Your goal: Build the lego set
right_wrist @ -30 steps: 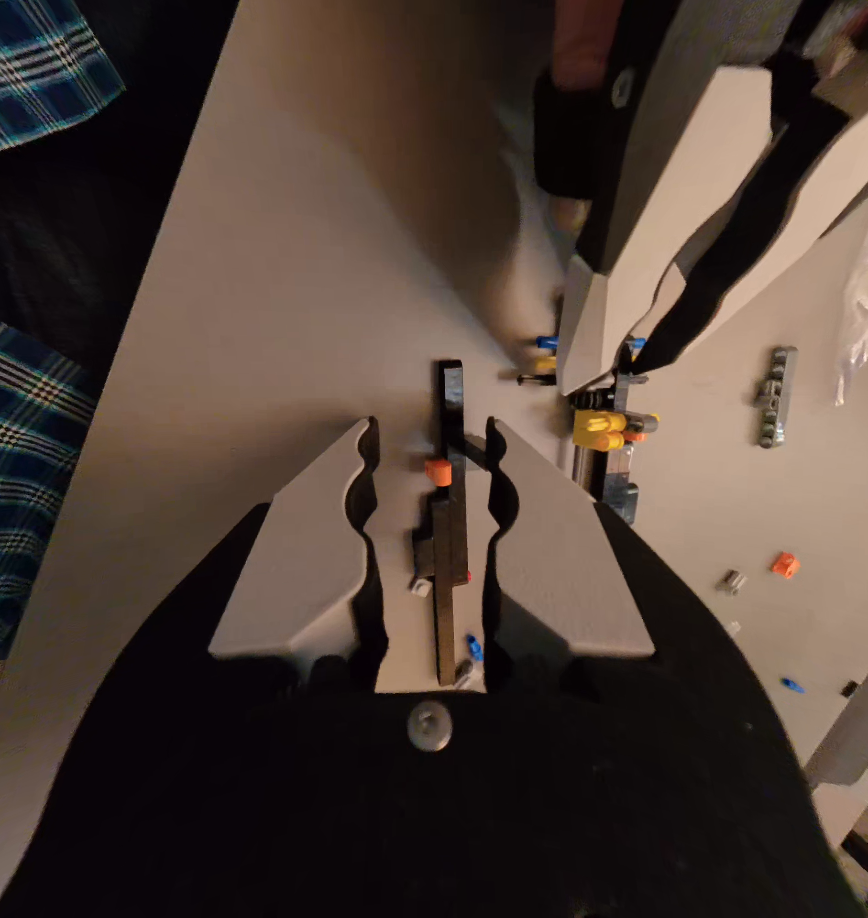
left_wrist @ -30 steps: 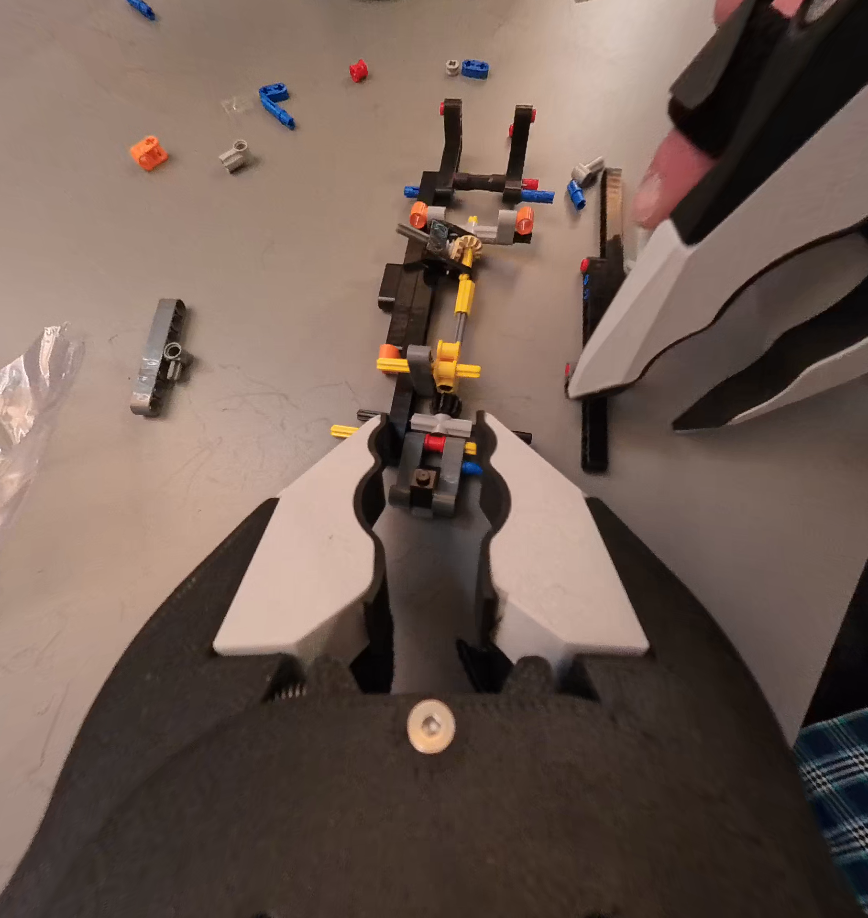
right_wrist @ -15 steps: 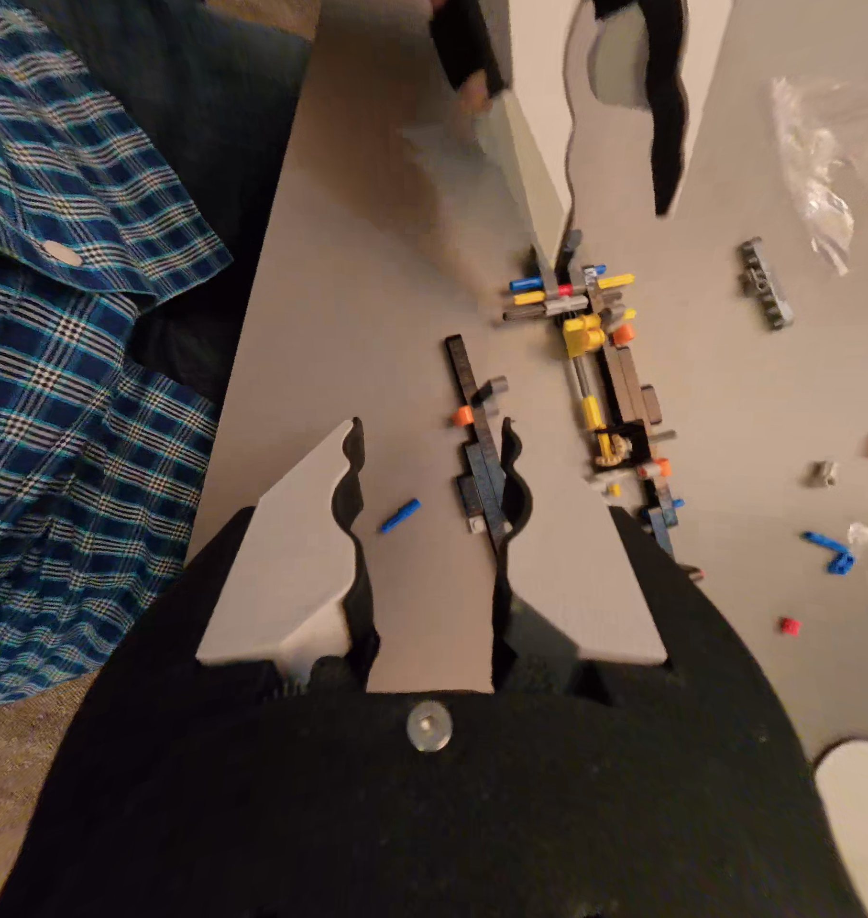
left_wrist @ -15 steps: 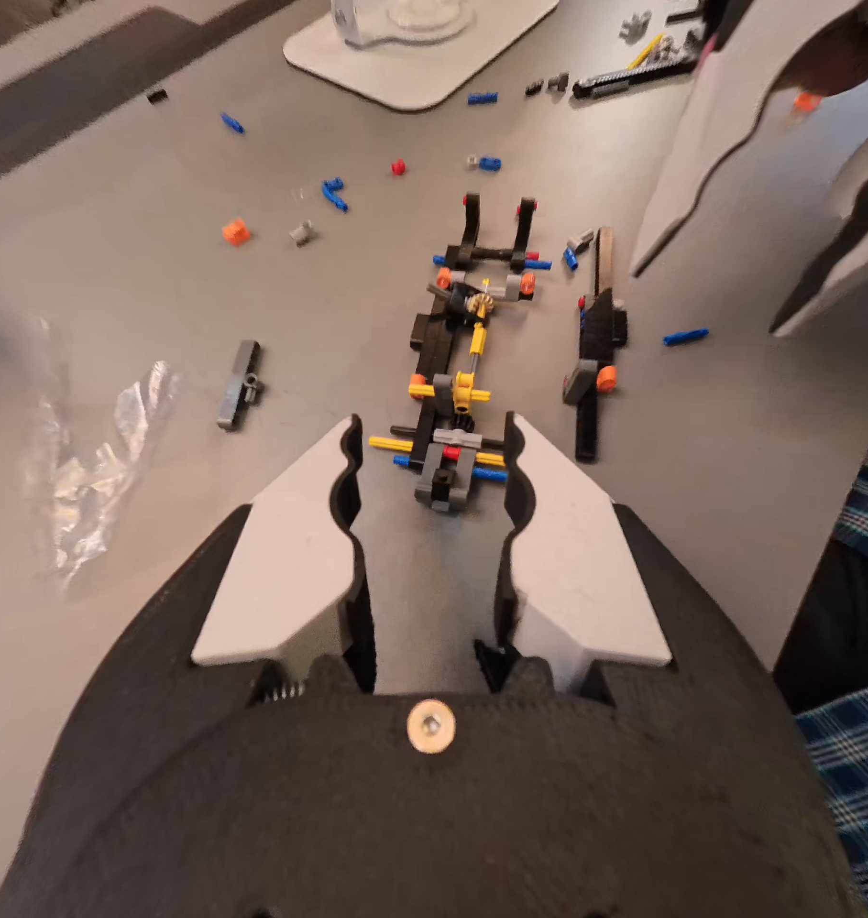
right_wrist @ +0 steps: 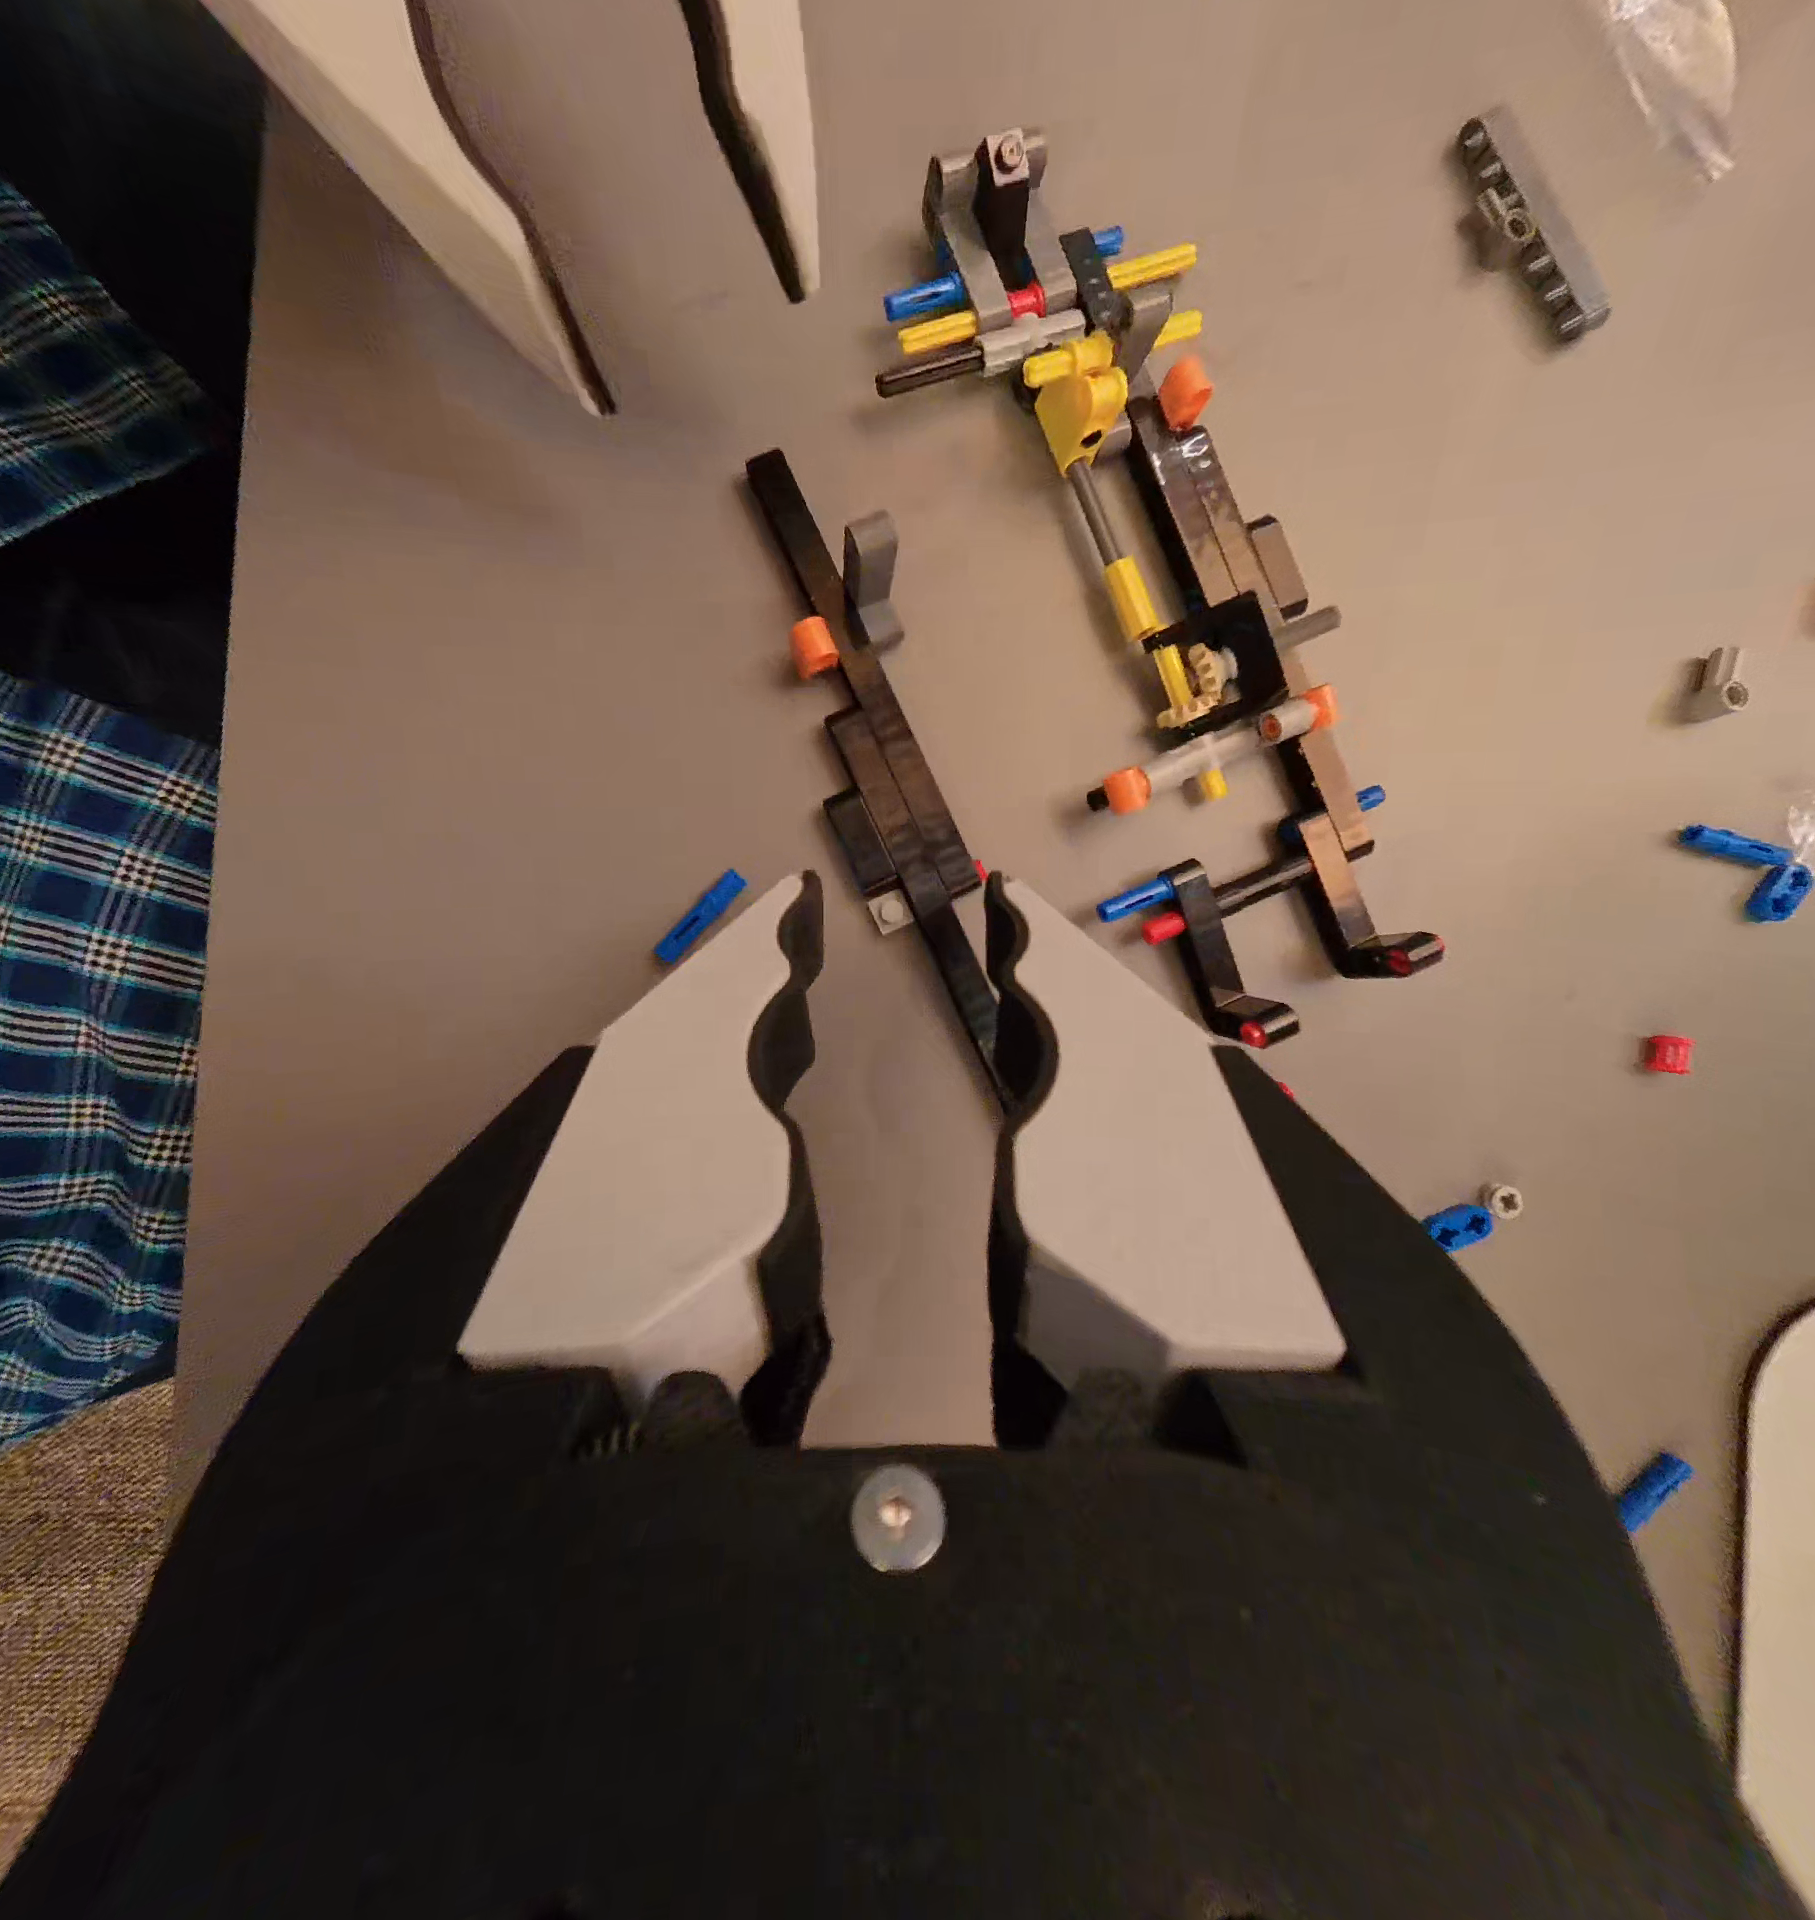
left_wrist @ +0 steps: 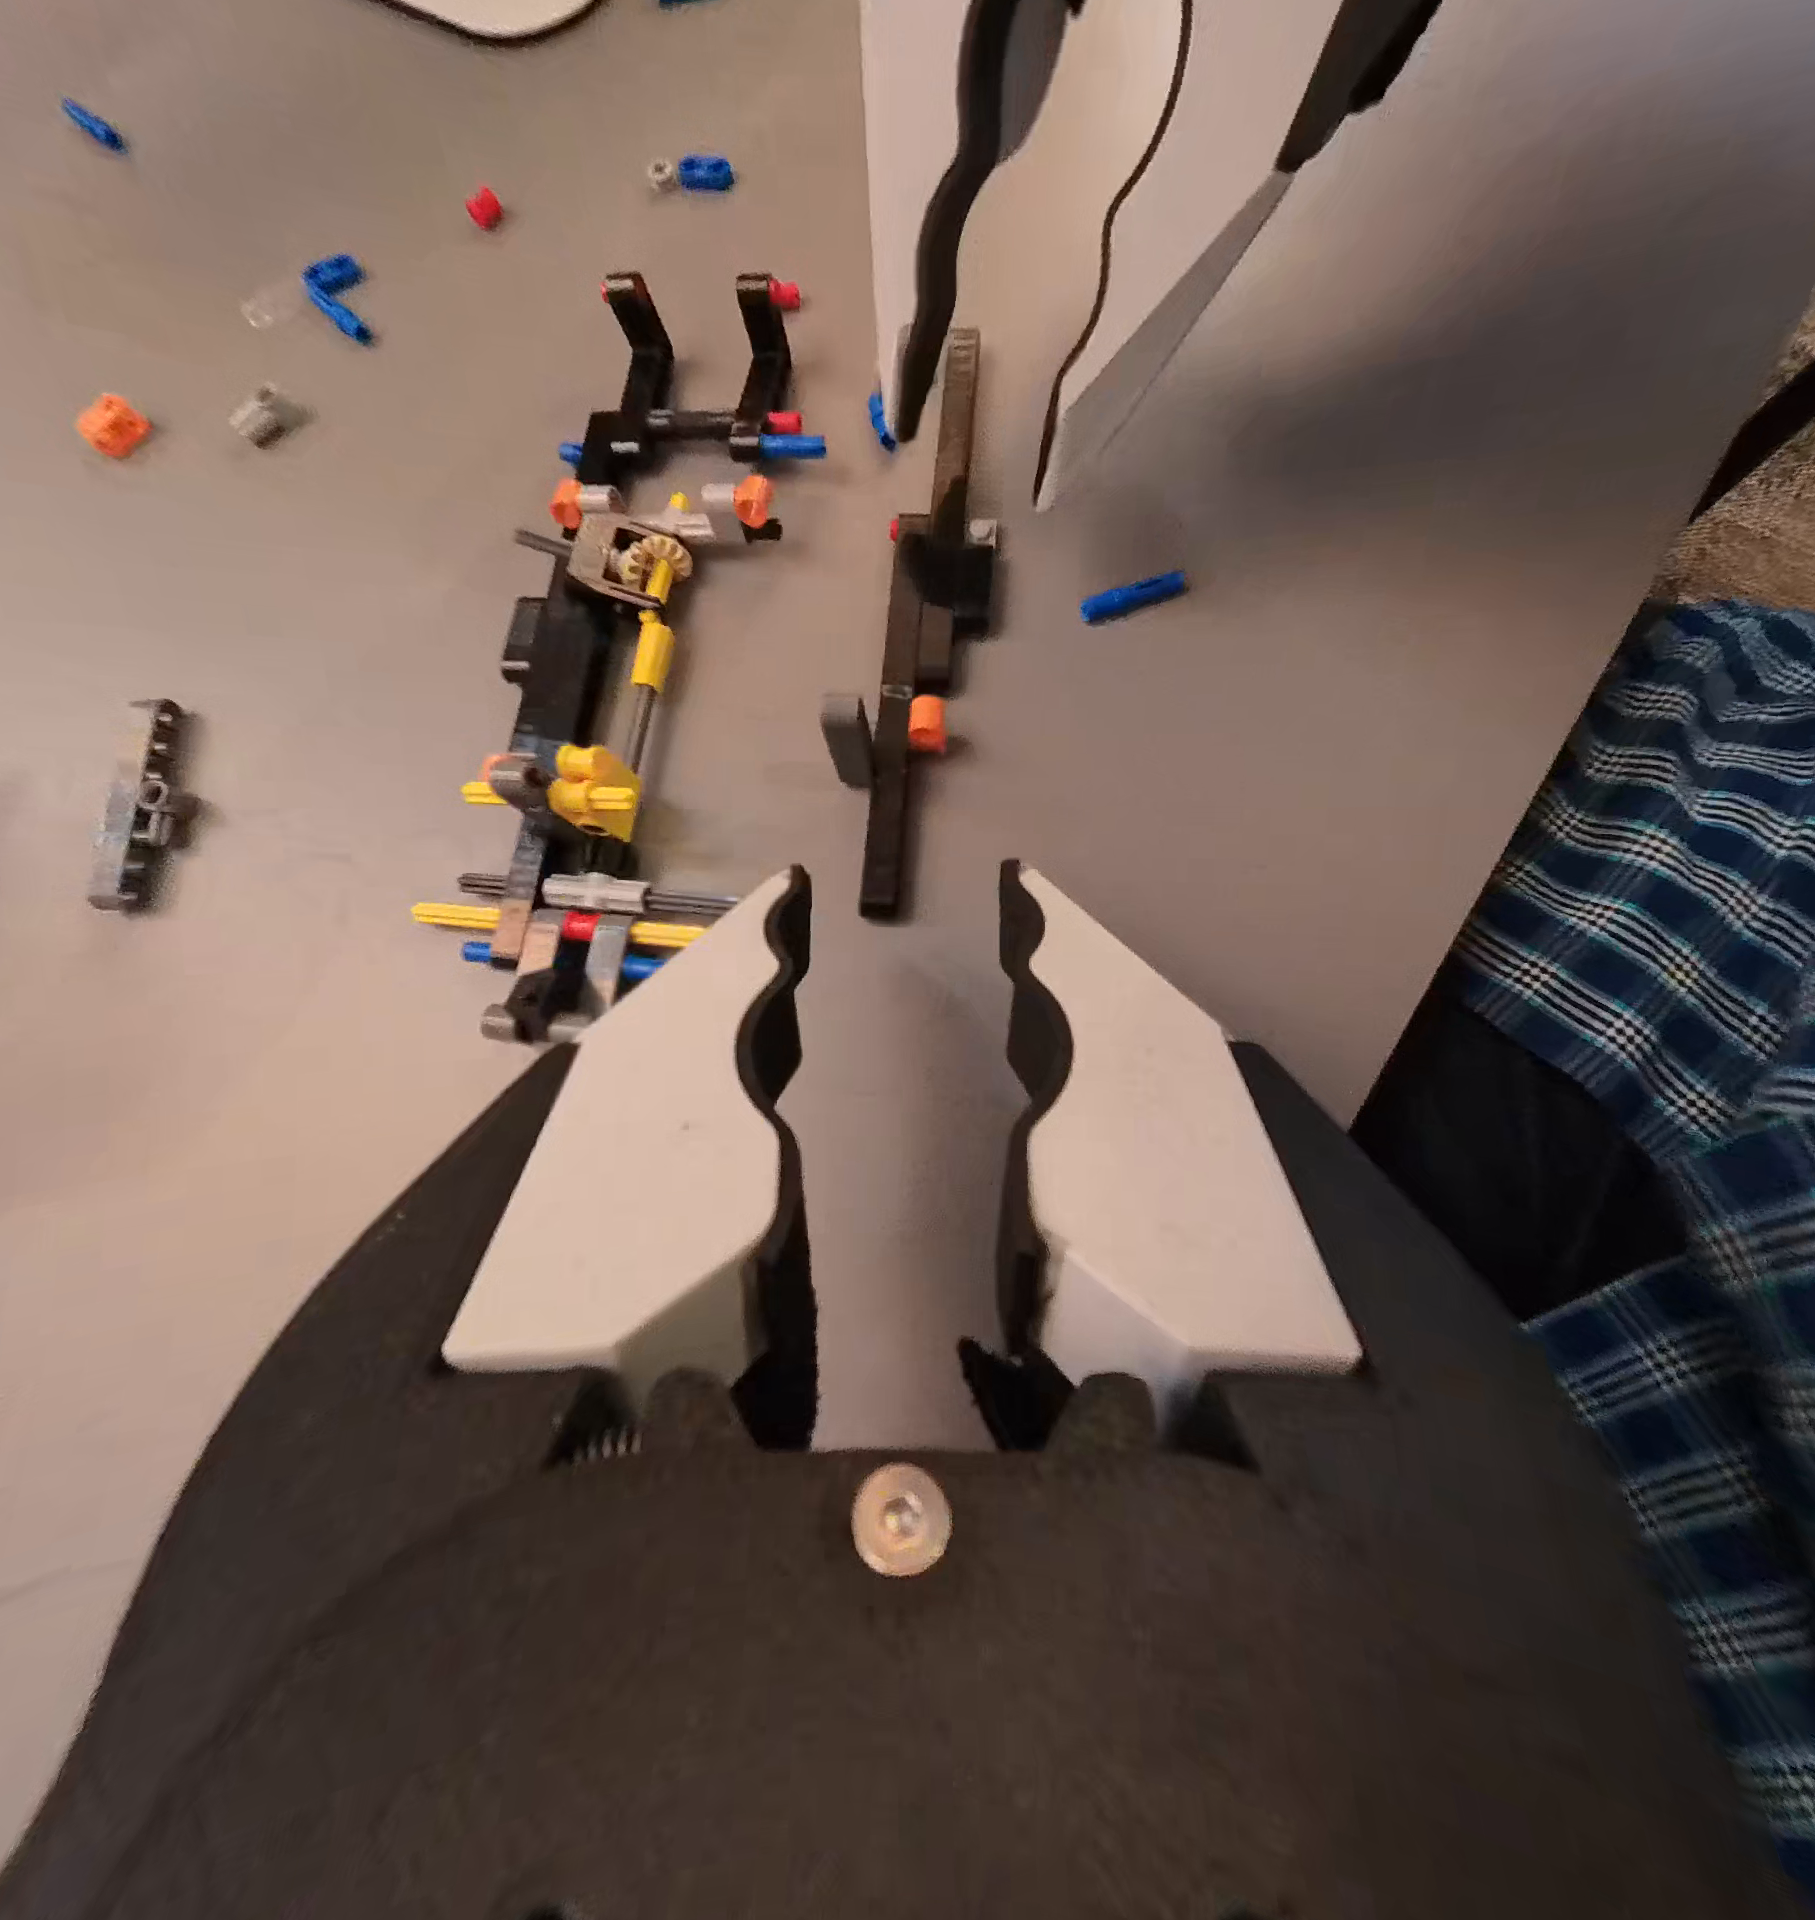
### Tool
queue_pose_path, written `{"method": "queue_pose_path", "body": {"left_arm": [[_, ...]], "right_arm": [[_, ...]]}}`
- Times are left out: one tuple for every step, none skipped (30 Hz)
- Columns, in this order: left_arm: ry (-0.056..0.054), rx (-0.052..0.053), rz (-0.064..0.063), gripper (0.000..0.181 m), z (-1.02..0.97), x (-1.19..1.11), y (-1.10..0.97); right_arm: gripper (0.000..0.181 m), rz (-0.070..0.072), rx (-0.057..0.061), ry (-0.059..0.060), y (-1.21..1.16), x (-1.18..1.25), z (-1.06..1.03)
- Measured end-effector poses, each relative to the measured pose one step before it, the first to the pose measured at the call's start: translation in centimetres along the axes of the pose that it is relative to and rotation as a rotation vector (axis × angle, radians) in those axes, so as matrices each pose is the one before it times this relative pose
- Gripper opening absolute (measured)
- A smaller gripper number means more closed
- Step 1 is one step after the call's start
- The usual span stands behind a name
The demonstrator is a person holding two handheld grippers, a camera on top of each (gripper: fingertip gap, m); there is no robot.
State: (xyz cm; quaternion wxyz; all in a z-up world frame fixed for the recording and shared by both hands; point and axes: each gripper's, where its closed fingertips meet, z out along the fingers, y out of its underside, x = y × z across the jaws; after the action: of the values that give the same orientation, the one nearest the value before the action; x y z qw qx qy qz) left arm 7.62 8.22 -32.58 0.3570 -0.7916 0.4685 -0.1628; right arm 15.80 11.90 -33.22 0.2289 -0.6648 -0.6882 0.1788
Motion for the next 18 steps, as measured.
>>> {"method": "queue_pose_path", "body": {"left_arm": [[-0.0048,-0.0091,0.0001,0.035,0.382,0.182,0.129],[-0.0088,-0.015,0.0021,0.034,0.396,0.044,0.187],[-0.015,-0.0196,0.0064,0.033,0.38,-0.098,0.252],[-0.0159,-0.0152,0.0063,0.033,0.347,-0.137,0.192],[-0.0044,-0.0047,0.0014,0.032,0.282,0.011,0.022],[0.002,-0.0001,-0.0027,0.03,0.238,0.093,-0.044],[-0.0069,-0.0084,-0.0028,0.029,0.255,-0.055,0.113],[-0.0151,-0.0126,0.0032,0.028,0.257,-0.169,0.228],[-0.0005,0.0041,0.0051,0.023,0.17,0.068,0.003],[0.0034,0.0019,-0.0068,0.021,0.108,0.085,0.005],[0.0024,0.0059,-0.0049,0.018,0.085,0.062,-0.07],[0.0042,0.0038,0.0036,0.016,0.074,0.109,-0.03],[-0.0048,0.0043,0.0039,0.013,0.046,-0.02,-0.078],[0.0041,-0.0004,-0.0033,0.011,0.023,0.063,-0.034],[0.0165,-0.0015,-0.0053,0.008,-0.001,0.202,-0.04],[0.0066,-0.0003,-0.0106,0.006,0.001,0.036,-0.023],[-0.0036,0.0034,-0.0072,0.006,0.011,-0.069,-0.009],[0.0002,0.0067,-0.0024,0.006,-0.007,0.06,-0.027]], "right_arm": [[0.03,0.0013,-0.0078,-0.0033,0.334,0.115,0.1],[0.032,-0.0027,-0.0056,0.0024,0.354,0.193,0.069],[0.033,-0.0011,-0.0012,0.0003,0.306,0.183,0.048],[0.033,0.0011,-0.0023,-0.0061,0.298,0.078,0.079],[0.033,-0.0045,-0.0045,-0.0019,0.296,0.087,0.088],[0.032,-0.008,-0.0043,0.0022,0.274,0.097,0.12],[0.031,-0.0028,-0.0032,-0.0054,0.254,-0.026,0.122],[0.03,-0.0005,-0.002,-0.0077,0.197,-0.083,0.142],[0.03,-0.0034,0.0012,-0.001,0.103,-0.042,0.13],[0.03,-0.0015,0.0087,-0.0022,-0.041,-0.068,0.101],[0.028,0.0031,0.0127,-0.0084,-0.124,-0.133,0.078],[0.028,0.0043,0.0097,-0.0087,-0.096,-0.126,0.09],[0.027,0.0019,0.0055,-0.0064,-0.063,-0.093,0.041],[0.026,-0.0018,0.0011,-0.0021,-0.027,-0.056,0.013],[0.027,-0.0014,0.002,-0.0004,-0.047,-0.035,0.025],[0.027,0.002,0.0043,-0.0058,-0.063,-0.096,0.044],[0.028,0.0017,0.0051,-0.0045,-0.068,-0.095,0.044],[0.029,-0.0006,0.0041,0.0035,-0.022,0.0,0.014]]}}
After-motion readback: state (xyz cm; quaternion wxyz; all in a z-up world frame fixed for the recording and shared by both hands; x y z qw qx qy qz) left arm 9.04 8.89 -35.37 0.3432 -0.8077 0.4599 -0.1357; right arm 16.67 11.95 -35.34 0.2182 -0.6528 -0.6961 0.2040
